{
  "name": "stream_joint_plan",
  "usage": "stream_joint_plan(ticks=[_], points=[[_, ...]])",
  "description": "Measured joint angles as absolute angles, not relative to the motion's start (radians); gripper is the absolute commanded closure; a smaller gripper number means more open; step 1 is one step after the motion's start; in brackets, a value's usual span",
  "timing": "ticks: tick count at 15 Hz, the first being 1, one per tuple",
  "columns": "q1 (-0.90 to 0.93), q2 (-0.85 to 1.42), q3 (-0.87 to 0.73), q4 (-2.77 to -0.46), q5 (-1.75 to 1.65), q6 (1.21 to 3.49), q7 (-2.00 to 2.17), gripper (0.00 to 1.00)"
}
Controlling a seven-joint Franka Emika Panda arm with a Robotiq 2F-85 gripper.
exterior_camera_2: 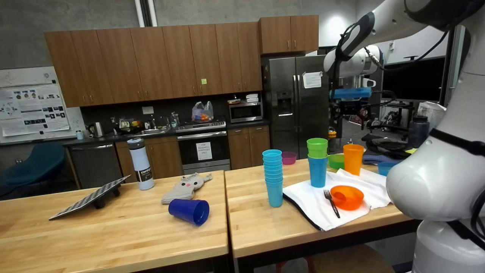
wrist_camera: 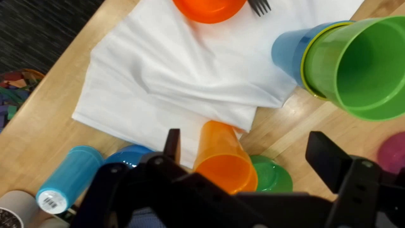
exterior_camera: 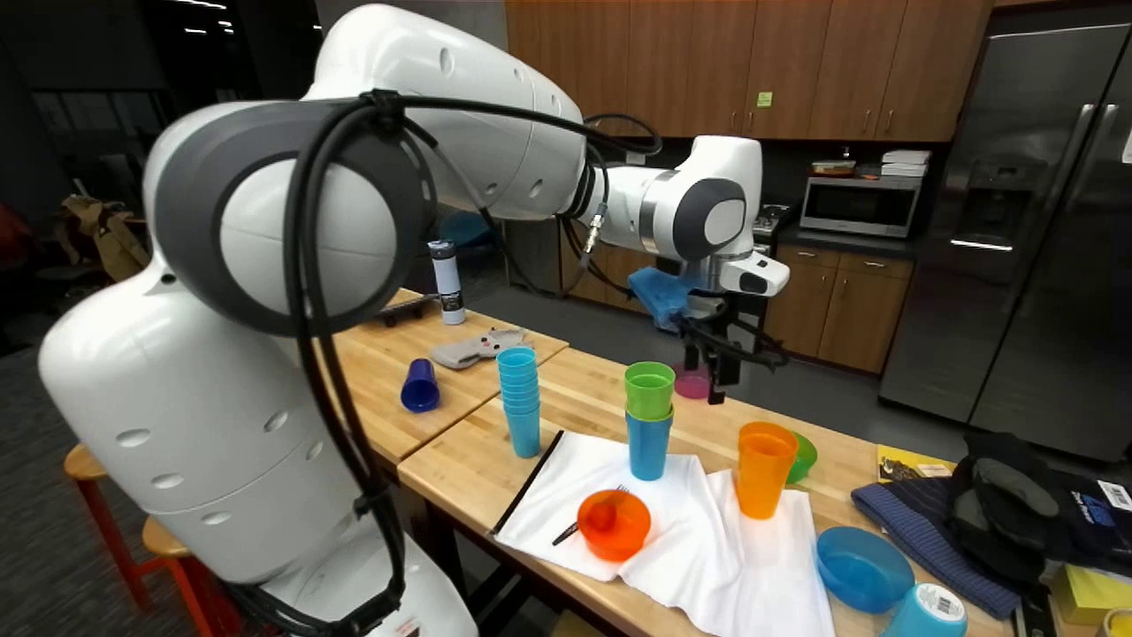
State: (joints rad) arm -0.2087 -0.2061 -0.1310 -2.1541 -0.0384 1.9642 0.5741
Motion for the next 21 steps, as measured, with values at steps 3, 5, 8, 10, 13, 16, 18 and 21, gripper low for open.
stream_joint_plan(ticks=[3, 5, 8, 10, 13, 16, 18, 21], points=[[-0.239, -0.248, -0.153, -2.178, -0.045, 1.960, 0.570, 0.00], [-0.253, -0.265, -0.165, -2.202, -0.052, 1.977, 0.551, 0.00], [-0.275, -0.270, -0.183, -2.254, -0.075, 2.046, 0.507, 0.00], [-0.287, -0.264, -0.201, -2.290, -0.075, 2.095, 0.477, 0.00], [-0.305, -0.253, -0.227, -2.328, -0.075, 2.146, 0.430, 0.00], [-0.318, -0.238, -0.251, -2.346, -0.079, 2.186, 0.353, 0.00], [-0.327, -0.227, -0.267, -2.346, -0.090, 2.210, 0.293, 0.00], [-0.336, -0.221, -0.294, -2.345, -0.108, 2.244, 0.181, 0.00]])
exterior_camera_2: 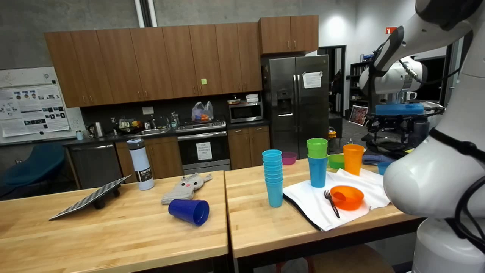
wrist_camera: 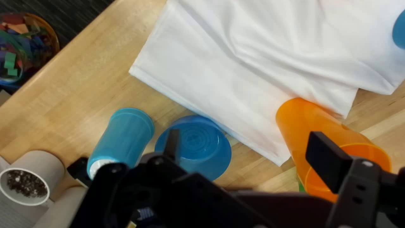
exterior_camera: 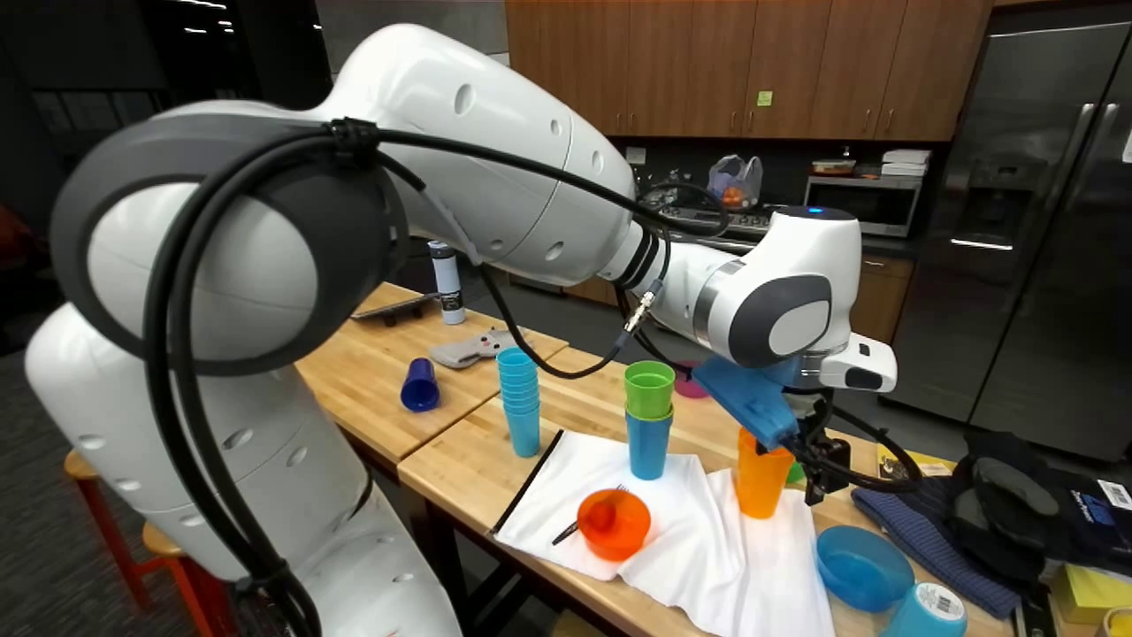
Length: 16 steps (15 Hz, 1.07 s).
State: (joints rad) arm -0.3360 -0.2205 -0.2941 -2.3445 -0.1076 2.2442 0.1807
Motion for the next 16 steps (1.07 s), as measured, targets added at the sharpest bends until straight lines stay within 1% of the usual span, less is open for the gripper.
stream_joint_plan(ticks=[5, 9, 16], points=[[-0.337, -0.212, -0.329, -2.337, -0.109, 2.305, -0.031, 0.00], [-0.323, -0.212, -0.344, -2.337, -0.024, 2.346, -0.196, 0.00], [-0.317, -0.211, -0.346, -2.355, 0.003, 2.351, -0.220, 0.00]])
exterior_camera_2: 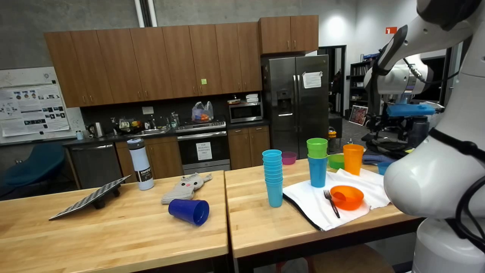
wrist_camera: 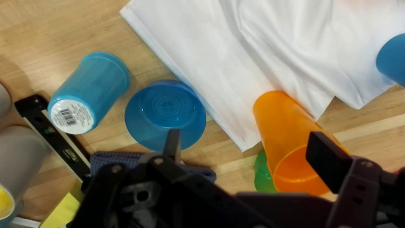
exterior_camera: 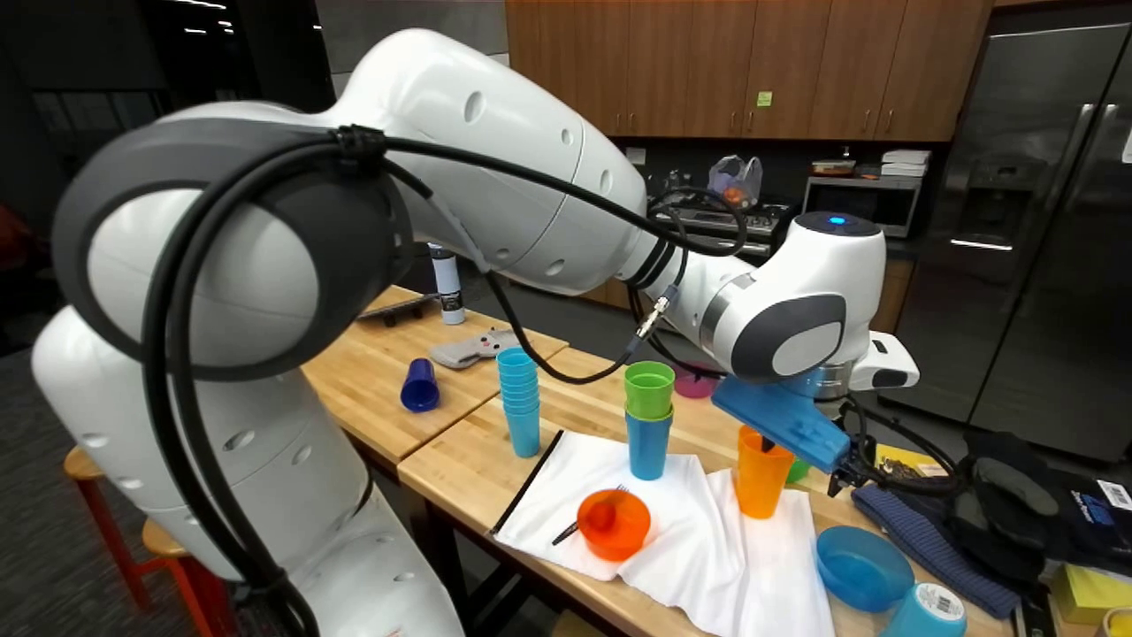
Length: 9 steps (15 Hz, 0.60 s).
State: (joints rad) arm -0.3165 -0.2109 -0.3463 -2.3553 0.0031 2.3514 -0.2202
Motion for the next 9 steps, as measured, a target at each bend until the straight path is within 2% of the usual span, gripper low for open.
stream_joint_plan(ticks=[9], points=[[-0.314, -0.168, -0.369, -2.381, 0.086, 2.542, -0.284, 0.00]])
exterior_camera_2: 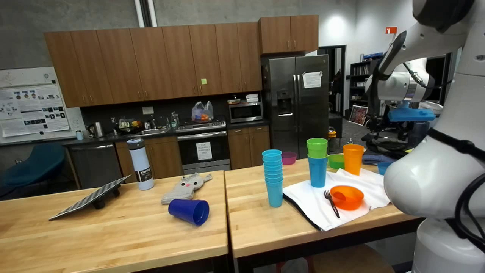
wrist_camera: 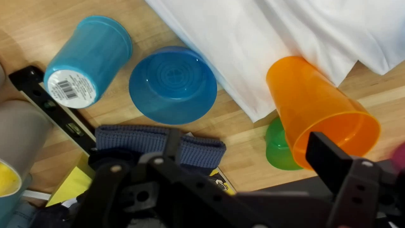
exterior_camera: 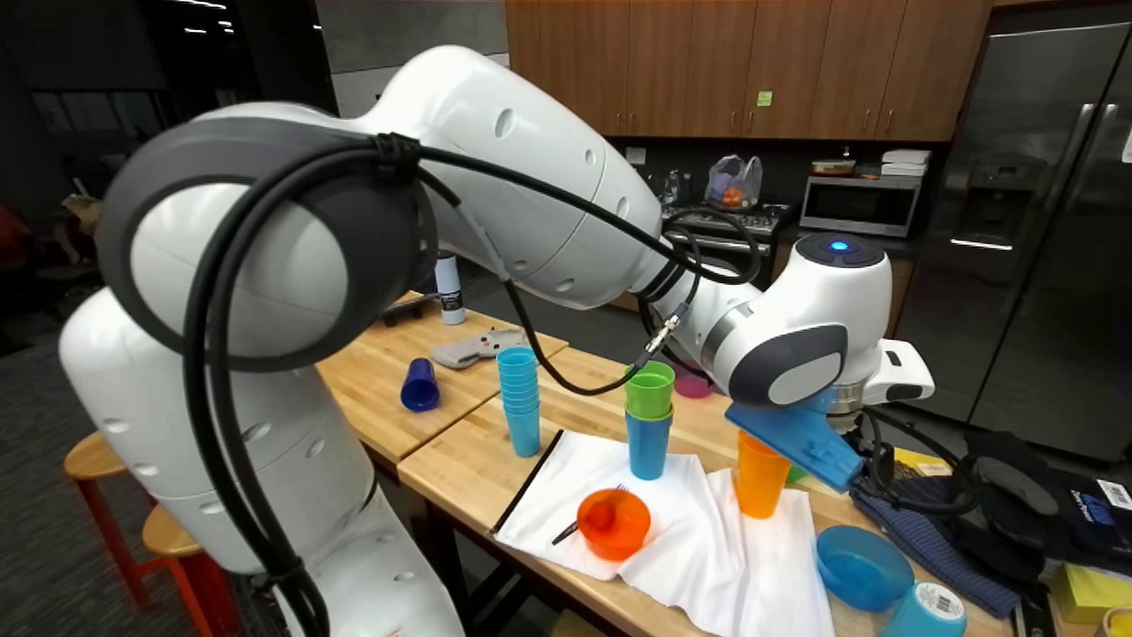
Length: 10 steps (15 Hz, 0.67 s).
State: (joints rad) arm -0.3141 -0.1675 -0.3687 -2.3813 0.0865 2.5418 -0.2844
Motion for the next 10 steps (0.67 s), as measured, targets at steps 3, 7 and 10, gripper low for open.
stream_joint_plan(ticks=[3, 7, 10], points=[[-0.304, -0.125, -0.373, -2.347, 0.164, 2.558, -0.311, 0.00], [-0.278, -0.070, -0.363, -2.292, 0.231, 2.555, -0.324, 0.00], [-0.271, -0.042, -0.344, -2.265, 0.228, 2.544, -0.322, 0.00]])
